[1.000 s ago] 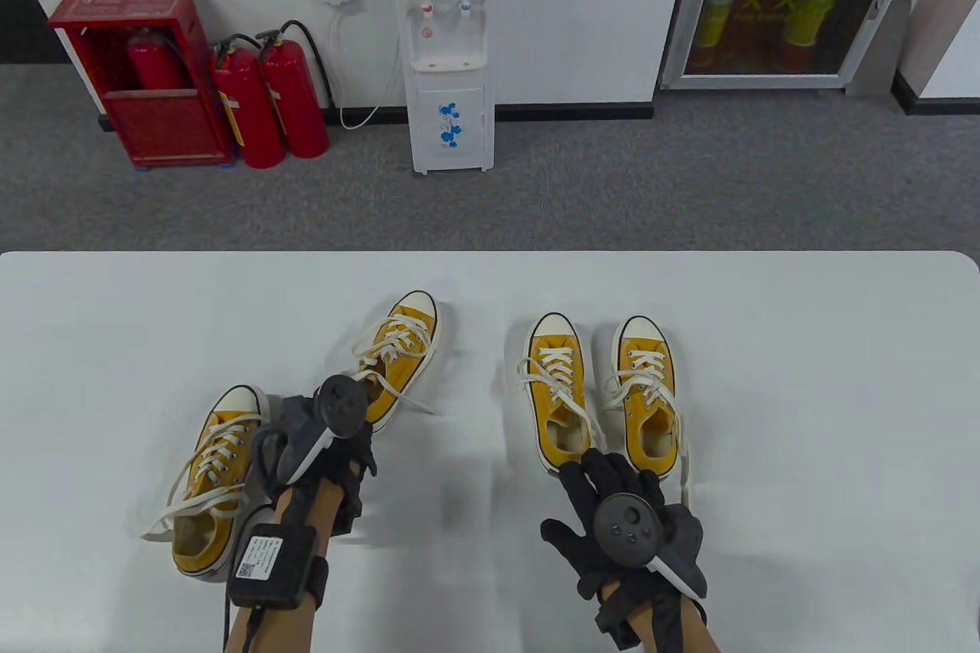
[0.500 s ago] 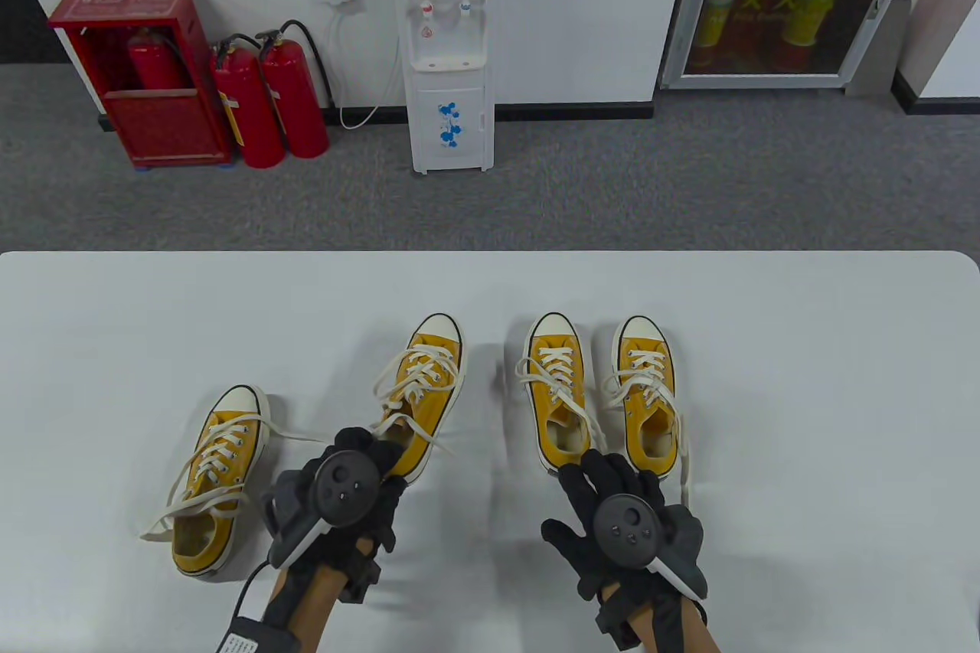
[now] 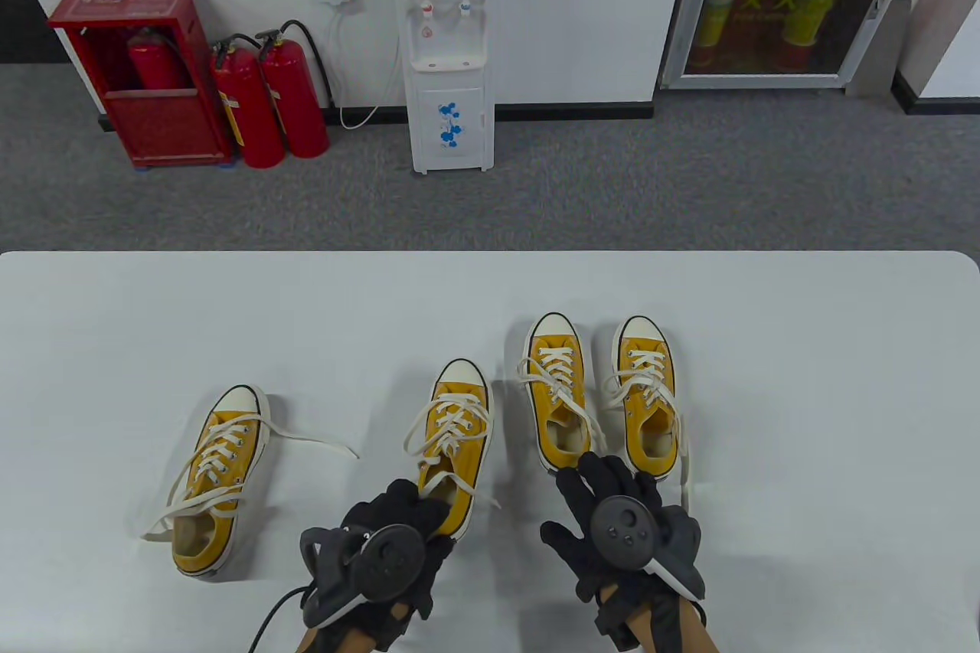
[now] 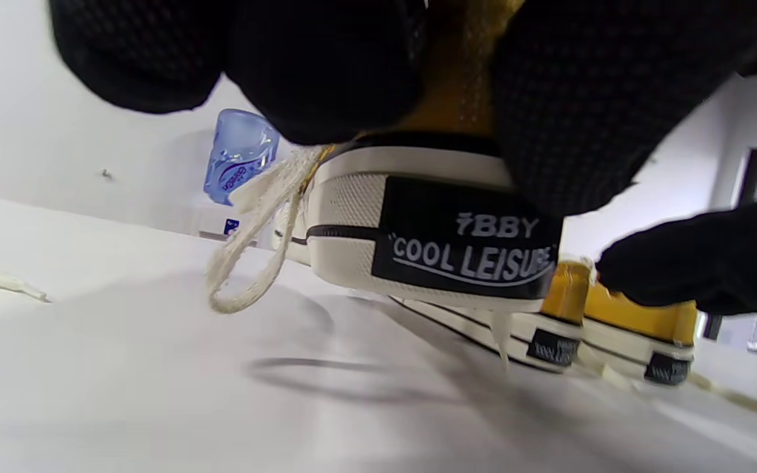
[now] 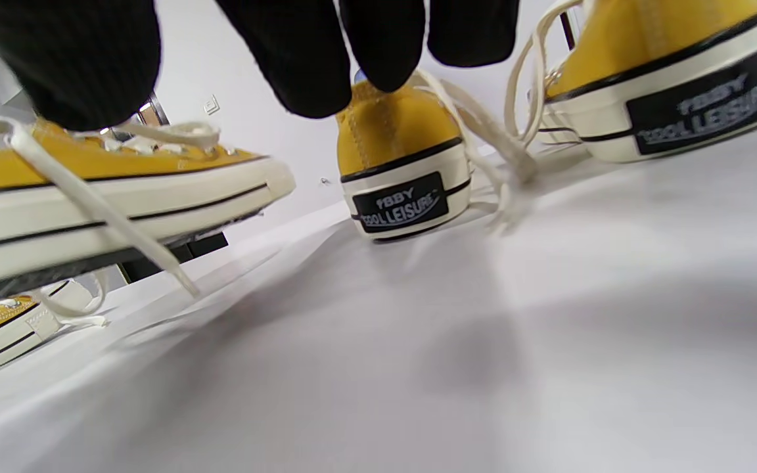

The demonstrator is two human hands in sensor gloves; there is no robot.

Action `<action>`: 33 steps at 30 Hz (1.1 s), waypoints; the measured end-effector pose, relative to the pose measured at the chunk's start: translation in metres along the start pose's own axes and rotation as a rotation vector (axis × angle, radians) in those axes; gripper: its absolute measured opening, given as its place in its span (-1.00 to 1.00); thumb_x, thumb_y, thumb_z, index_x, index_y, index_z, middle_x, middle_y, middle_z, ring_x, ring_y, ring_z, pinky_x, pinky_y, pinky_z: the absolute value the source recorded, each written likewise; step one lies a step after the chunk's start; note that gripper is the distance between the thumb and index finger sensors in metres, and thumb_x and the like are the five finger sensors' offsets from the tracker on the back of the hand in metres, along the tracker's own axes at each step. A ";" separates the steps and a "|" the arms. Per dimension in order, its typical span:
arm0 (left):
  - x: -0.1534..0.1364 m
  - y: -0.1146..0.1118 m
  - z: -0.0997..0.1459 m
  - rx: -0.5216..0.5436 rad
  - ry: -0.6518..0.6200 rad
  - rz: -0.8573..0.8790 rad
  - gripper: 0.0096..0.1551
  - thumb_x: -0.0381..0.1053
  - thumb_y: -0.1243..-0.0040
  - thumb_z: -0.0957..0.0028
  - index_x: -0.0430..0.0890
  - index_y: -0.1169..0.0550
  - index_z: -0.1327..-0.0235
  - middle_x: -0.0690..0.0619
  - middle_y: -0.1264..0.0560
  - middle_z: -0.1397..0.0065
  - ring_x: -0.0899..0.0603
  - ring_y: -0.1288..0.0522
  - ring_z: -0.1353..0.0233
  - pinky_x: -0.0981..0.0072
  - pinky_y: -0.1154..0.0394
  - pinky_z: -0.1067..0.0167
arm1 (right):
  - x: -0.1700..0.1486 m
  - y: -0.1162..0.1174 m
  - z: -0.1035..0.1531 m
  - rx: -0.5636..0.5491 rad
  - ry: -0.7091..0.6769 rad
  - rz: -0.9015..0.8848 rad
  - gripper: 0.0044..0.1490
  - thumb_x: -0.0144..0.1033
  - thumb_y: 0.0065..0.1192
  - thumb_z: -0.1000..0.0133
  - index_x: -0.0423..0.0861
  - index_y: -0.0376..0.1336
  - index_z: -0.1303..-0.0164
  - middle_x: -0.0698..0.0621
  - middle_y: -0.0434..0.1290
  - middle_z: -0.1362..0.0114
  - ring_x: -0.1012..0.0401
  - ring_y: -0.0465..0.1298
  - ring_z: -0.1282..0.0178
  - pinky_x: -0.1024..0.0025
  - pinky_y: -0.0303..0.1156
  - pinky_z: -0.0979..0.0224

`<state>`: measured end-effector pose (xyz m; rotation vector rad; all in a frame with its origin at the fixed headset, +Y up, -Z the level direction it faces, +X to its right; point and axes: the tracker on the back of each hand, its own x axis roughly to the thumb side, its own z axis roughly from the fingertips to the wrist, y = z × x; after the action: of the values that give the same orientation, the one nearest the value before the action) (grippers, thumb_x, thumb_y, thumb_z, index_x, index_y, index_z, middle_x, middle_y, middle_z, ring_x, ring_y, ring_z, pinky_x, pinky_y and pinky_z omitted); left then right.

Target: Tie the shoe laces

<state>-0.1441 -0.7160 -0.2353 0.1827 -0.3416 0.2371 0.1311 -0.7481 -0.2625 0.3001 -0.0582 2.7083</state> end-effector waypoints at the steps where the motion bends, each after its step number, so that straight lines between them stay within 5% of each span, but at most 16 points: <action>1: 0.002 -0.003 0.001 -0.009 -0.006 -0.001 -0.49 0.18 -0.53 0.23 0.02 -0.69 0.03 -0.19 -0.54 -0.05 0.01 -0.66 0.27 -0.10 -0.61 0.02 | 0.000 0.000 0.000 0.004 0.002 0.004 0.03 0.30 0.21 0.06 -0.06 0.19 -0.54 -0.08 -0.01 -0.70 -0.20 0.03 -0.72 -0.45 -0.18 -0.55; 19: 0.011 -0.031 0.003 -0.144 -0.065 -0.052 -0.52 0.22 -0.53 0.22 0.03 -0.74 0.10 -0.16 -0.58 0.01 -0.03 -0.68 0.31 -0.12 -0.61 0.04 | 0.000 0.002 0.000 0.029 0.017 0.011 0.01 0.29 0.21 0.05 -0.07 0.21 -0.53 -0.09 0.01 -0.69 -0.20 0.05 -0.71 -0.44 -0.17 -0.54; 33: -0.007 -0.011 0.004 -0.221 -0.109 0.042 -0.40 0.22 -0.45 0.13 0.22 -0.66 -0.25 -0.13 -0.66 -0.21 -0.18 -0.74 0.07 -0.24 -0.55 -0.13 | 0.000 0.002 -0.001 0.027 0.011 0.009 0.00 0.29 0.21 0.05 -0.05 0.21 -0.53 -0.09 0.00 -0.70 -0.21 0.04 -0.72 -0.44 -0.17 -0.54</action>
<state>-0.1492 -0.7289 -0.2353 -0.0297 -0.4775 0.2294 0.1303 -0.7494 -0.2632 0.2931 -0.0205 2.7217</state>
